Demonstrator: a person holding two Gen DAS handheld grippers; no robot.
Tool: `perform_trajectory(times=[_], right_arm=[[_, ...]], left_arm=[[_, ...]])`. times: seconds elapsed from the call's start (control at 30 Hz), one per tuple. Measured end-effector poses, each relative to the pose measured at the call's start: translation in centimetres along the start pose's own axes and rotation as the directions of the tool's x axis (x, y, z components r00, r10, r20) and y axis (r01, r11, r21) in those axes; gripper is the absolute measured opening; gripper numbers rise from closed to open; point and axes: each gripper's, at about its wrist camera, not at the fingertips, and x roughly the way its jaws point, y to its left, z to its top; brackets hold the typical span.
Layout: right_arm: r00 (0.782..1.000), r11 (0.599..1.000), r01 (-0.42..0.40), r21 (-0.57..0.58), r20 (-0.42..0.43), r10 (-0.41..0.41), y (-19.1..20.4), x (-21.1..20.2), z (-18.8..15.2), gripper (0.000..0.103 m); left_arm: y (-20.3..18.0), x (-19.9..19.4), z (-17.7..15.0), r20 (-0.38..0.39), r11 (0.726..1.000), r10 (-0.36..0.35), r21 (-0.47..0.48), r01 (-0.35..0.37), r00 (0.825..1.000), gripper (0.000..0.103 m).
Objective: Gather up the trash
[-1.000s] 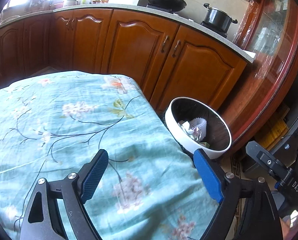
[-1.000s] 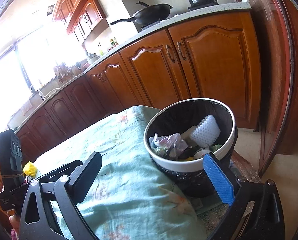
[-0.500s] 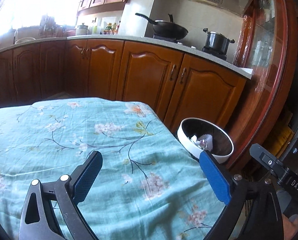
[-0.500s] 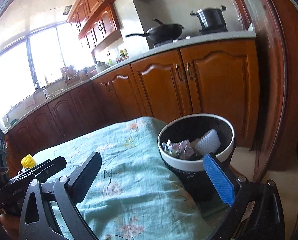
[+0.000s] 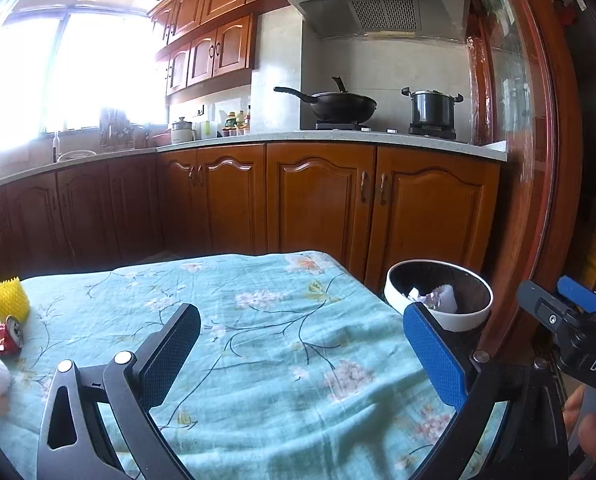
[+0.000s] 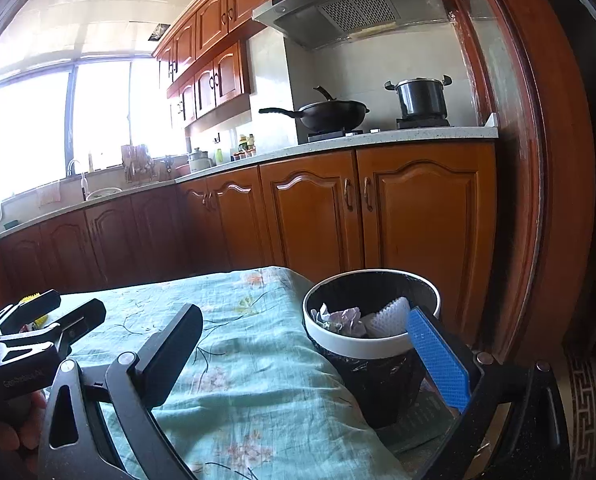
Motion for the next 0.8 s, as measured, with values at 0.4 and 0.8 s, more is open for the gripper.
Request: perform_trajectory(times=[0.4,0.8], right_arm=[[1.0,1.0,0.021,0.005,0.007,-0.021,-0.7,-0.1,-1.1,0.103],[1.0,1.0,0.02,0.003,0.022,-0.02,-0.9,-0.4,-1.4,0.103]], left_arm=[[0.4,0.9,-0.5,-0.028,1.0,-0.01,0.006,0.011,1.0,0.102],[0.6,0.7,-0.9,-0.008,1.0,-0.009,0.015,0.01,1.0,0.102]])
